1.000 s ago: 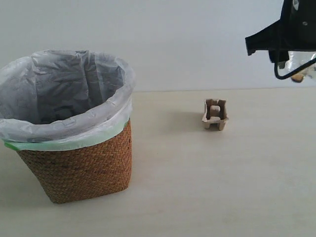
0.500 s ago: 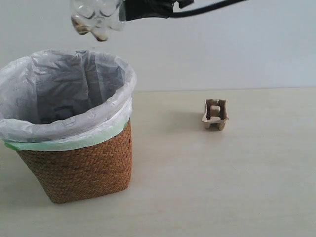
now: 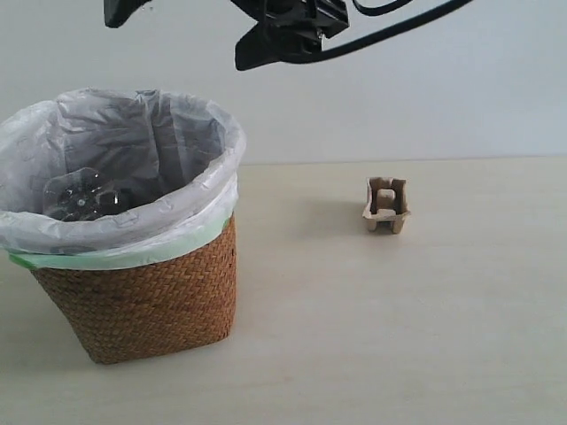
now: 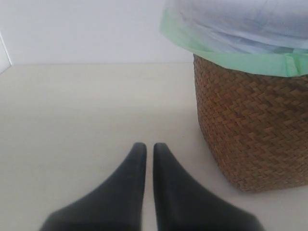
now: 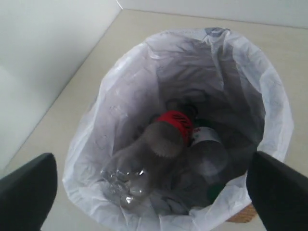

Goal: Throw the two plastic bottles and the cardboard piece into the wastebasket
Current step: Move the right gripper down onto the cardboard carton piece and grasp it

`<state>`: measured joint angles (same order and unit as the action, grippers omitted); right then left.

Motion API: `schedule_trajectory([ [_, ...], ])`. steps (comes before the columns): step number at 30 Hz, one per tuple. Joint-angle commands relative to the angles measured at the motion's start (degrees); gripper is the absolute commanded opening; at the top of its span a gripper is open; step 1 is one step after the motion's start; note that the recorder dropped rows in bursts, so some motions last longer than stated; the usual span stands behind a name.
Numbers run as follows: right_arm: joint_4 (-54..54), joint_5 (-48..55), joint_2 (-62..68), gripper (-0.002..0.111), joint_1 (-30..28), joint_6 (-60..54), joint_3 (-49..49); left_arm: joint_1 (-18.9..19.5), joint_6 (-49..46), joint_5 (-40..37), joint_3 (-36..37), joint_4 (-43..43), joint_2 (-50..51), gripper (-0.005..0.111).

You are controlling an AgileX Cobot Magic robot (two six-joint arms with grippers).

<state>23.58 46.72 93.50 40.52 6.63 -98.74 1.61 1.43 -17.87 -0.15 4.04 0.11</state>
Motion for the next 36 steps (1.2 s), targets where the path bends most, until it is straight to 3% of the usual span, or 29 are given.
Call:
schedule_trajectory([
  [1,-7.1,3.8,-0.2,0.097,0.0,2.8,-0.5,-0.3,0.0,0.2,0.1,-0.4,-0.1,0.005],
  [9,-42.8,19.5,1.2,0.097,0.0,24.8,-0.5,-0.3,0.0,0.2,0.1,-0.4,-0.1,0.005],
  [12,-49.8,23.2,4.0,0.097,-0.6,27.1,-0.5,-0.3,0.0,0.2,0.1,-0.4,-0.1,0.005],
  [20,-42.9,20.8,13.7,0.097,-10.8,26.9,-0.5,-0.3,0.0,0.2,0.1,-0.4,-0.1,0.005],
  [25,-37.1,12.3,19.3,0.097,-17.2,25.4,-0.5,-0.3,0.0,0.2,0.1,-0.4,-0.1,0.005],
  [36,-36.0,-3.4,30.1,0.097,-20.4,24.4,-0.9,-0.3,0.0,0.2,0.1,-0.4,-0.1,0.005],
])
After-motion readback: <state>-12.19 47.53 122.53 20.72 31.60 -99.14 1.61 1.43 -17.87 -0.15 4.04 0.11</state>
